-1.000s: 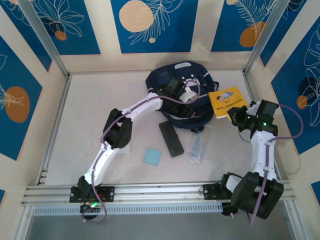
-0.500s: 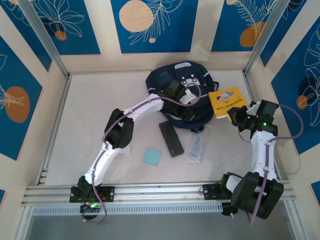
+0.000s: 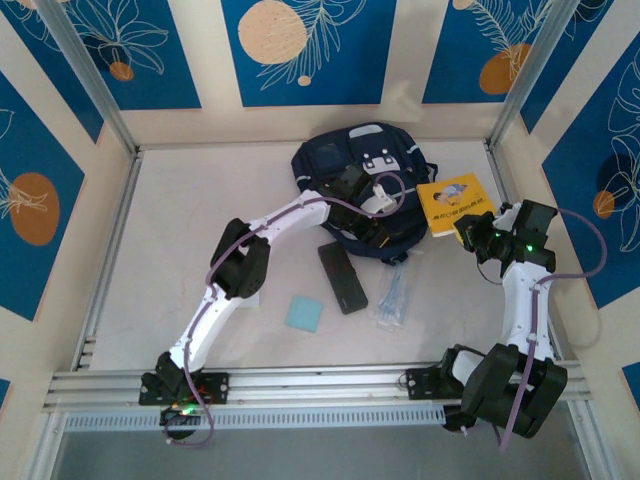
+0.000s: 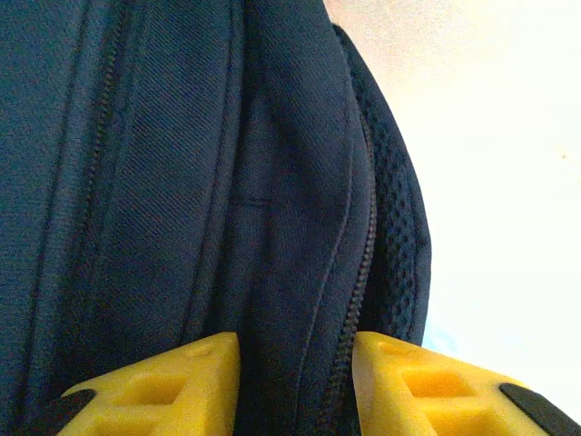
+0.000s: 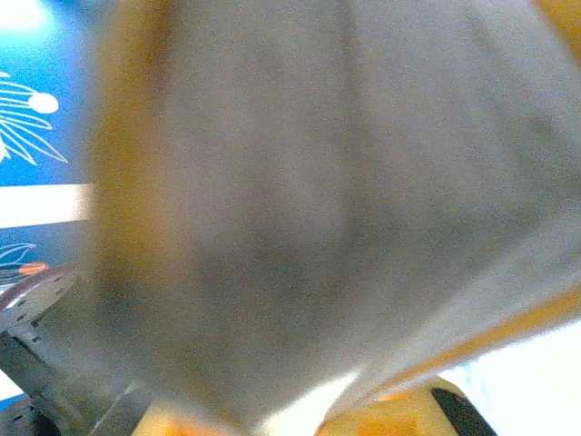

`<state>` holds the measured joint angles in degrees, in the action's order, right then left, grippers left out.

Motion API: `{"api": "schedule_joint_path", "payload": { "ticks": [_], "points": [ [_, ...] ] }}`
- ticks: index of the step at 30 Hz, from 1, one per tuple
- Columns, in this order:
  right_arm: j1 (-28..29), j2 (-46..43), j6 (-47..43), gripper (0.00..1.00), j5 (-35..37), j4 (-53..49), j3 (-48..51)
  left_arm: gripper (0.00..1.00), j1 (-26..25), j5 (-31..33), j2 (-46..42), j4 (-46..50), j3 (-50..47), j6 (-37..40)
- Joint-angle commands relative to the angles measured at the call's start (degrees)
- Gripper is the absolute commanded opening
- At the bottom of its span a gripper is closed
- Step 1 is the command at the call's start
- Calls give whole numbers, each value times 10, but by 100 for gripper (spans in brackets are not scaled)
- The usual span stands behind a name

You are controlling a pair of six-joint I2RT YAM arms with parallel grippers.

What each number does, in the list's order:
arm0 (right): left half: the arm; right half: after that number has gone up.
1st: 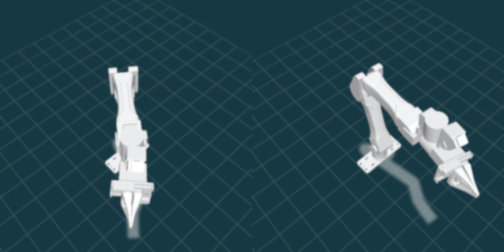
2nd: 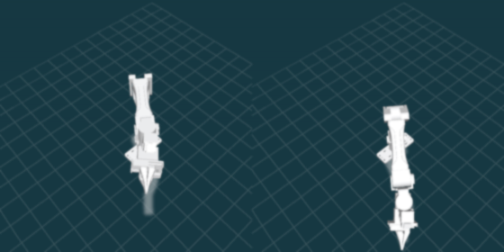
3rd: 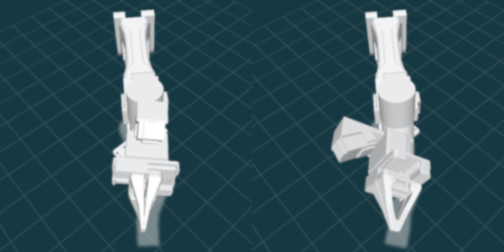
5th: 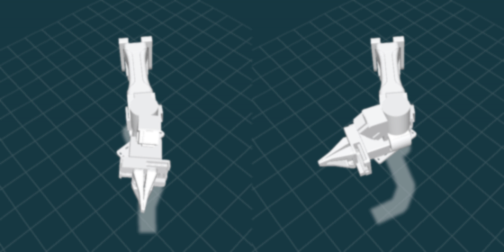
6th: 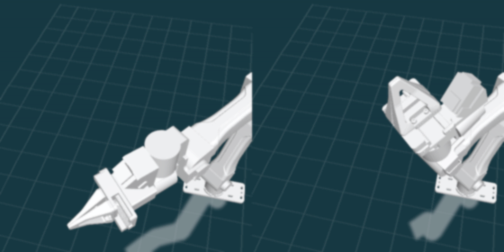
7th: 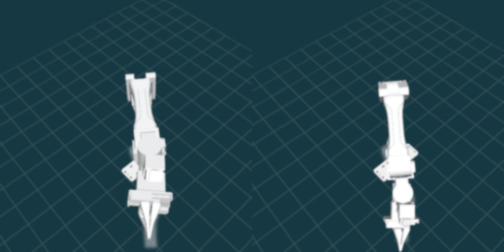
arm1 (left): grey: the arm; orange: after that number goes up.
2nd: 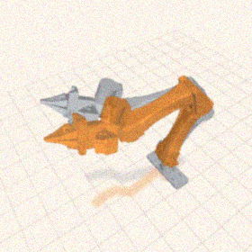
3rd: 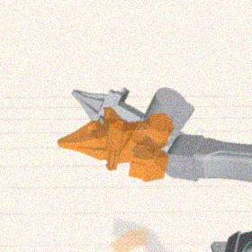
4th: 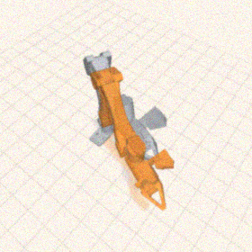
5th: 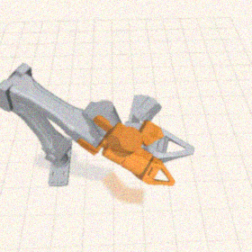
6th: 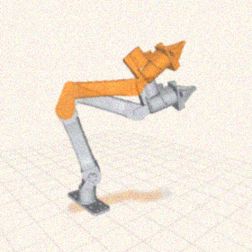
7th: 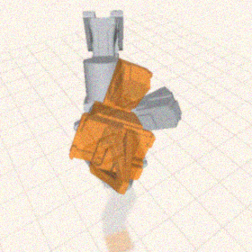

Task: Pack the student bag
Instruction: Open the student bag at the top-center of the table.

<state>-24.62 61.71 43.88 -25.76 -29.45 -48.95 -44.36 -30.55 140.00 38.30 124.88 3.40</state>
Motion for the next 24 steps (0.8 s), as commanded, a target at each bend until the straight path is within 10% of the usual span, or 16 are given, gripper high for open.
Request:
{"api": "schedule_joint_path", "payload": {
  "ticks": [1, 6, 12, 24],
  "points": [
    [-2, -11, -17, 0, -27, 18, -8, 37, 8, -6, -8, -25, 4, -34],
    [-2, -11, -18, 0, -29, 19, -7, 31, 16, -28, -11, -49, 5, -63],
    [-2, -12, -20, 0, -33, 19, -7, 1, 17, -17, -6, -42, 5, -56],
    [-8, -45, -19, 0, 17, 4, -8, 0, 60, 38, -77, -102, -18, -223]
  ]
}}
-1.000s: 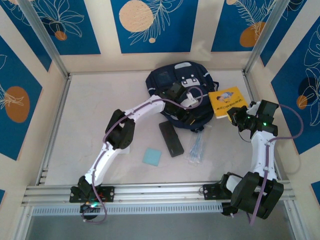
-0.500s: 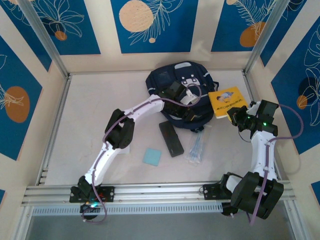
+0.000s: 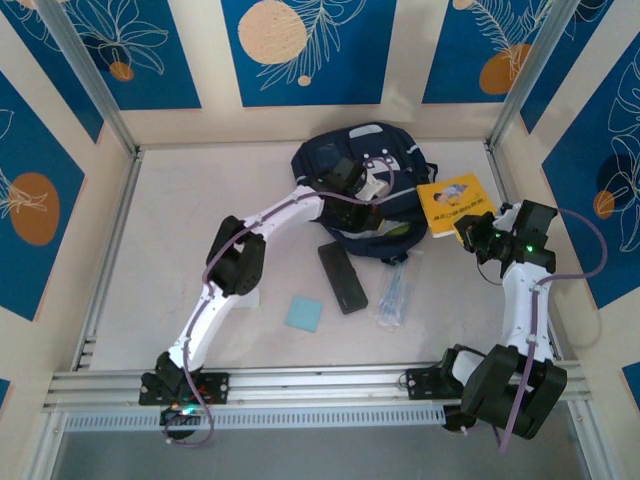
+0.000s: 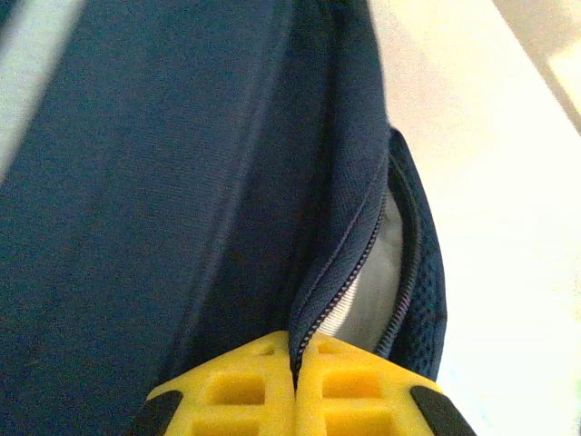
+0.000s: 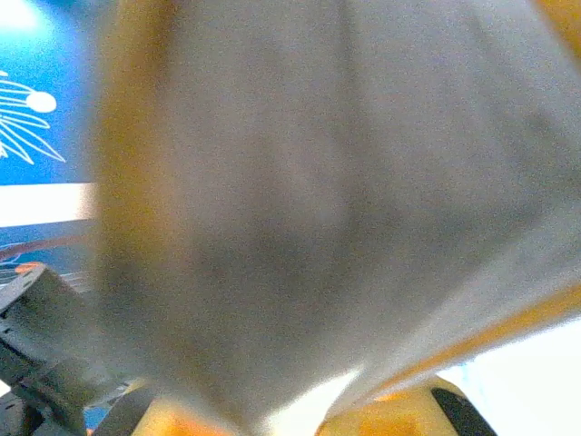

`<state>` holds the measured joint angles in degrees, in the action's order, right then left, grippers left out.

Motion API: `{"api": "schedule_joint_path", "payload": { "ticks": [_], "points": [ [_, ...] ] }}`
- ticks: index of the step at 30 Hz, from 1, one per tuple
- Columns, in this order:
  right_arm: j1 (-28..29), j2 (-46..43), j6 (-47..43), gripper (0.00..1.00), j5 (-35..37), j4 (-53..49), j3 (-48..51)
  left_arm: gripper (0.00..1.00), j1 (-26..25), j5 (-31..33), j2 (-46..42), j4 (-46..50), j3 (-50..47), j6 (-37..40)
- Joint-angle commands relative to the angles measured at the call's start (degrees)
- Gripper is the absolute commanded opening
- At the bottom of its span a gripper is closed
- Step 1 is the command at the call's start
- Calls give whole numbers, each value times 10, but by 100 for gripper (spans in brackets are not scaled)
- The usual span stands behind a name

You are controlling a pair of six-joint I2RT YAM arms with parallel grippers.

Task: Pack the student bag
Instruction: Open the student bag at the top-center of the table, then place the book in the student bag.

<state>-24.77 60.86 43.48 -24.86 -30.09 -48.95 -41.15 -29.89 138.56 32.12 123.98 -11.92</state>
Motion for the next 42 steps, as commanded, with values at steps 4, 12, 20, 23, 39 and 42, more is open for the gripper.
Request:
{"api": "schedule_joint_path", "payload": {
  "ticks": [4, 12, 20, 23, 39, 42],
  "points": [
    [-13, -61, -22, 0, 41, -5, -20, 0, 55, 28, -85, -102, -41, -140],
    [-11, -65, -13, 0, 31, -27, -13, 0, 72, 10, -116, -206, -50, -229],
    [82, -40, 108, 0, -32, 120, 57, 0, 69, -22, -135, -284, -37, -294],
    [161, 1, 155, 0, -9, 202, 64, 0, 65, -26, -147, -294, -44, -296],
    [382, 329, 209, 0, 236, 644, -7, 0, 49, -34, -245, -425, -205, -371],
    [385, 398, 232, 0, 240, 644, -52, 0, 45, -29, -255, -437, -225, -375]
  ]
}}
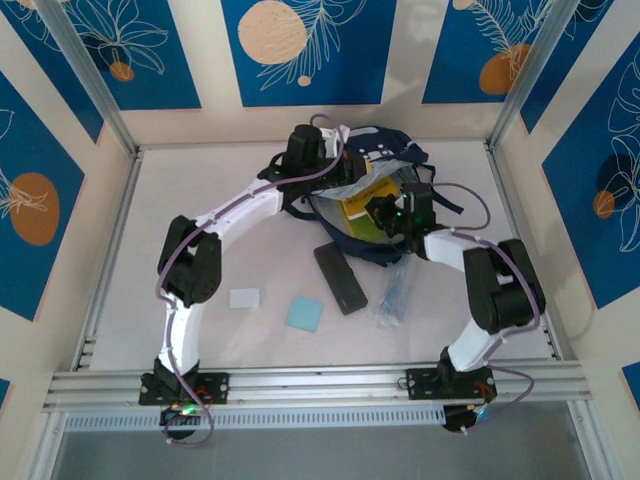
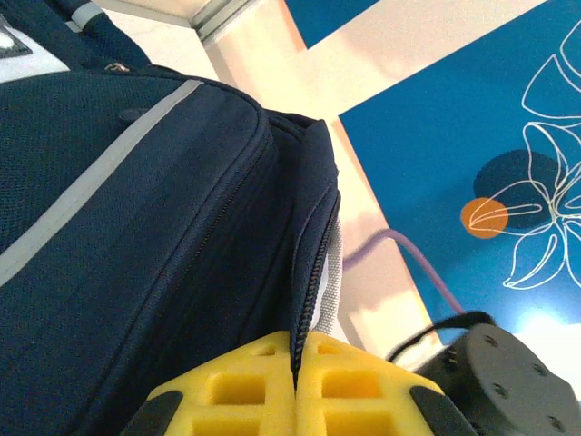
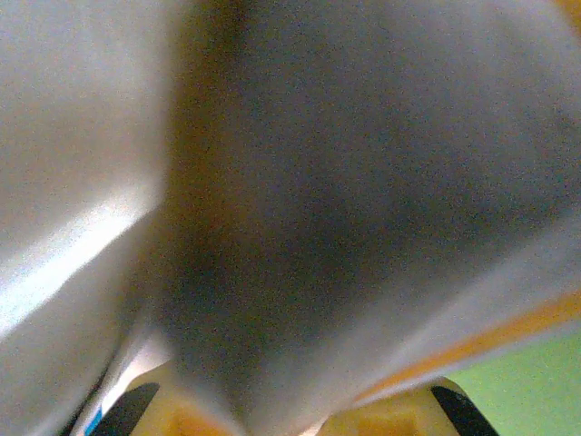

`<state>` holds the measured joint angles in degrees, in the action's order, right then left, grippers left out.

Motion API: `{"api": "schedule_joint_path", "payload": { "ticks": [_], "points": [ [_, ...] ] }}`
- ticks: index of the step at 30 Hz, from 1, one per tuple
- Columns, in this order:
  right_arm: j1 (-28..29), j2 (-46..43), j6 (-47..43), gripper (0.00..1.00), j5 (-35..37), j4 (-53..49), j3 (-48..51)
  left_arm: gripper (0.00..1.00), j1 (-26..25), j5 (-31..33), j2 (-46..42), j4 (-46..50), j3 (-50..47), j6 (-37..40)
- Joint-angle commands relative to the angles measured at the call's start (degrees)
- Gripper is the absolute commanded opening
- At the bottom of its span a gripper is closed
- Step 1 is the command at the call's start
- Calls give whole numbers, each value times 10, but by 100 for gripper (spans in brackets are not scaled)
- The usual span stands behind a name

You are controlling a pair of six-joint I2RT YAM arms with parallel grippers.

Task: Pack the student bag
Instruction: Place the book in the student bag.

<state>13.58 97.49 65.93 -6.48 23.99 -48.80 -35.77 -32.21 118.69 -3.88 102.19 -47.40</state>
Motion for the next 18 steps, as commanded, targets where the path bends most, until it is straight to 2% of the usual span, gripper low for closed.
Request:
{"api": "schedule_joint_path", "payload": {
  "ticks": [1, 4, 7, 9, 12, 18],
  "points": [
    [1, 49, 18, 0, 49, 103, -64, 0, -9, -5, -58, -79, -12, -21],
    [-1, 69, 33, 6, 22, 101, -71, 0, -9, 0, -60, -74, -20, -14],
    [-4, 41, 20, 23, -3, 19, -68, 0, -8, 14, -59, -63, -27, 1],
    [-6, 6, -5, 34, -24, -60, -60, 0, -9, 24, -57, -59, -31, 9],
    [-7, -61, -56, 44, -31, -188, -45, 0, -8, 28, -49, -56, -34, 16],
    [-18, -204, -125, 64, 16, -414, -7, 0, -8, 26, -39, -52, -38, 20]
  ]
}}
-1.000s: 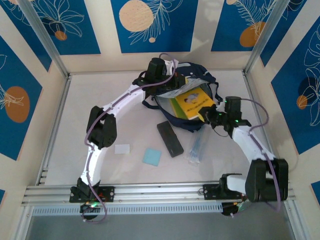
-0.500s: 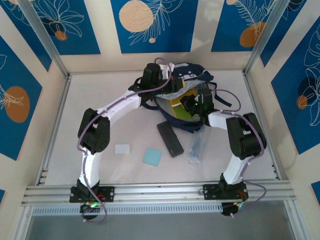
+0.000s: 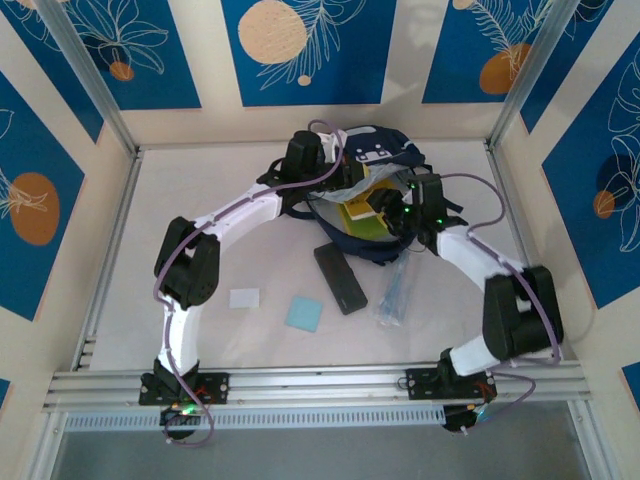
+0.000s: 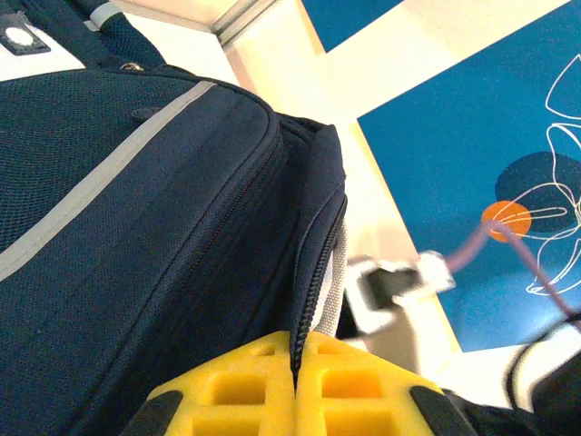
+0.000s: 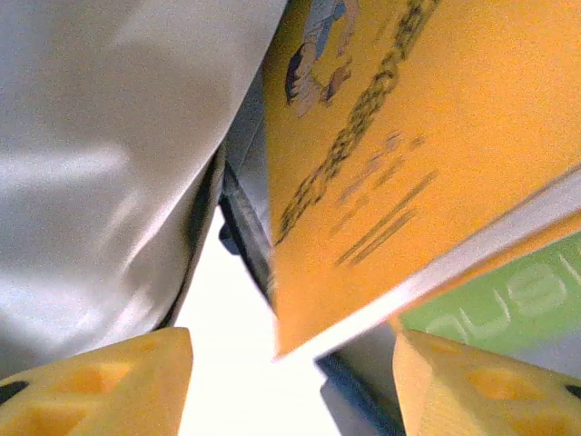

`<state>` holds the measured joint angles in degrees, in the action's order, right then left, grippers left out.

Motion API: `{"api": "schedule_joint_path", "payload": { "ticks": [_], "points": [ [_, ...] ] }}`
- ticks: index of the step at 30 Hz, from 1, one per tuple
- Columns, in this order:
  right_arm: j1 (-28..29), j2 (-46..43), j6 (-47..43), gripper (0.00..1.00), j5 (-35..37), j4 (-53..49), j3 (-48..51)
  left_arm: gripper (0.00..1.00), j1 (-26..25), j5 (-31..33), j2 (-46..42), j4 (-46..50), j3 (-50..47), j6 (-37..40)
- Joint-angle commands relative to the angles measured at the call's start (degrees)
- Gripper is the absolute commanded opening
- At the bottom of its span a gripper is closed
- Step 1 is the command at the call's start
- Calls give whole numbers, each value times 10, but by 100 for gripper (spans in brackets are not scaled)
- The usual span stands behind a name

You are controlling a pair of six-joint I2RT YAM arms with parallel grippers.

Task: Pack the student bag
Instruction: Place the book in the student bag, then close the student bag at the top-center of the table.

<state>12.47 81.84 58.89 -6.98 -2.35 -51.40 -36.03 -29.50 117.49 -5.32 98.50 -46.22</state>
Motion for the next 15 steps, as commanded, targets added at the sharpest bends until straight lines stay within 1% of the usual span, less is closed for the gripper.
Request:
{"api": "schedule_joint_path", "payload": {
  "ticks": [1, 2, 4, 7, 11, 12, 13, 14, 15],
  "points": [
    [-12, -65, -63, 66, 26, -178, 22, 0, -5, -2, -27, -37, -3, 8],
    [-17, -85, -70, 69, 36, -209, 21, 0, -6, -2, -26, -37, -6, 8],
    [-27, -113, -89, 71, 49, -243, 22, 0, -5, -2, -25, -38, -9, 7],
    [-44, -137, -102, 71, 51, -261, 21, 0, -7, -6, -22, -37, -10, 6],
    [-57, -146, -118, 71, 41, -276, -2, 0, -7, -7, -26, -24, -19, 13],
    [-57, -146, -122, 74, 43, -281, -10, 0, -6, -9, -28, -20, -22, 17],
    [-57, -146, -127, 78, 44, -283, -16, 3, -6, -10, -30, -14, -25, 24],
    [-57, -146, -131, 83, 44, -284, -20, 19, -6, -12, -31, -3, -27, 34],
    [-58, -146, -130, 91, 48, -288, -26, 39, -5, -14, -34, 13, -29, 44]
  ]
}}
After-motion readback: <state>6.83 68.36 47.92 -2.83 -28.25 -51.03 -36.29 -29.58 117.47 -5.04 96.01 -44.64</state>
